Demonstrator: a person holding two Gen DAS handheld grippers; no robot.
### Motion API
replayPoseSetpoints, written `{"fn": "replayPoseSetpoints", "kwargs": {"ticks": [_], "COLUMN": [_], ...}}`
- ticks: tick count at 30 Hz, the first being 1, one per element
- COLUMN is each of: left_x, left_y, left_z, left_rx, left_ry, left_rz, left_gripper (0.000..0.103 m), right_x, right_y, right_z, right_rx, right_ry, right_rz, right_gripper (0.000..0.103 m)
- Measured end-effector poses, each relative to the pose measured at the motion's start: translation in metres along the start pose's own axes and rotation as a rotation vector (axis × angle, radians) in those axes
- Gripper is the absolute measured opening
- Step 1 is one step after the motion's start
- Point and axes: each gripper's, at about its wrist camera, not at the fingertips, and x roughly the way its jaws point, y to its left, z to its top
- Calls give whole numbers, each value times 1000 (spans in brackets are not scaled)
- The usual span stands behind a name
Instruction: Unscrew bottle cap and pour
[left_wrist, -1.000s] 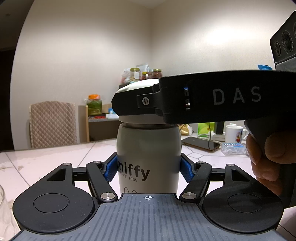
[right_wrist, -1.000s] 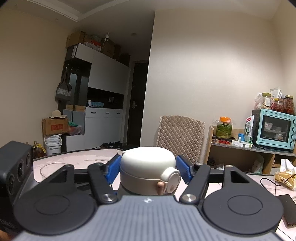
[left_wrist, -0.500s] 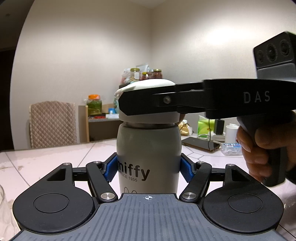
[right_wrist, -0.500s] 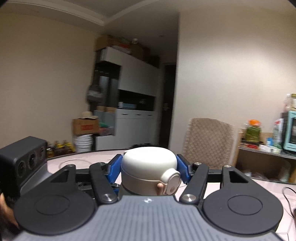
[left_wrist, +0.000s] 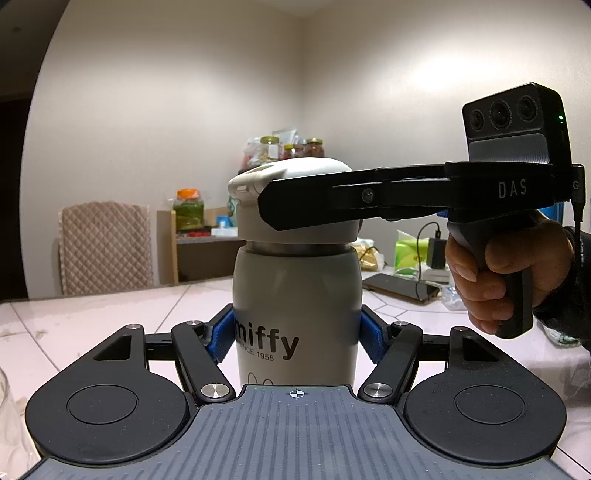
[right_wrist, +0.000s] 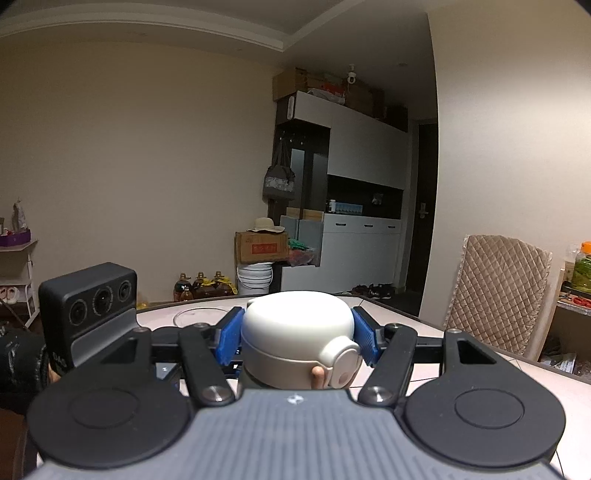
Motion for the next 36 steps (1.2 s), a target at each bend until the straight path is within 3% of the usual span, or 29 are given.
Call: {"fn": "replayPoseSetpoints", "kwargs": {"ticks": [1,3,6,9,12,19,36], "left_x": [-2,-2,-13,31,11,17,18], "left_y": [0,0,-7,9,-1,-2,-1], "left_z": [-1,-1,-1,-2,-3,-3,-2], "left_rx": [0,-1,-1,7,1,1,1], "left_ry": [0,0,1,0,1,0,1], "left_rz": [0,-1,0,2,0,0,0], "left_gripper": [72,72,72,72,72,72,72], "right_x": [0,1,0,-2,-3,5,35], "right_y": [1,7,18,31,44,61,78], "right_z": [1,2,4,9,12,8,-8], "right_rx": [2,22,45,60,88,140,137], "right_ry": [0,10,1,-9,-27,-46,-4], "right_rz": [-6,-38,-87,-193,-301,-488,-612], "right_gripper": [67,83,83,83,83,83,83]}}
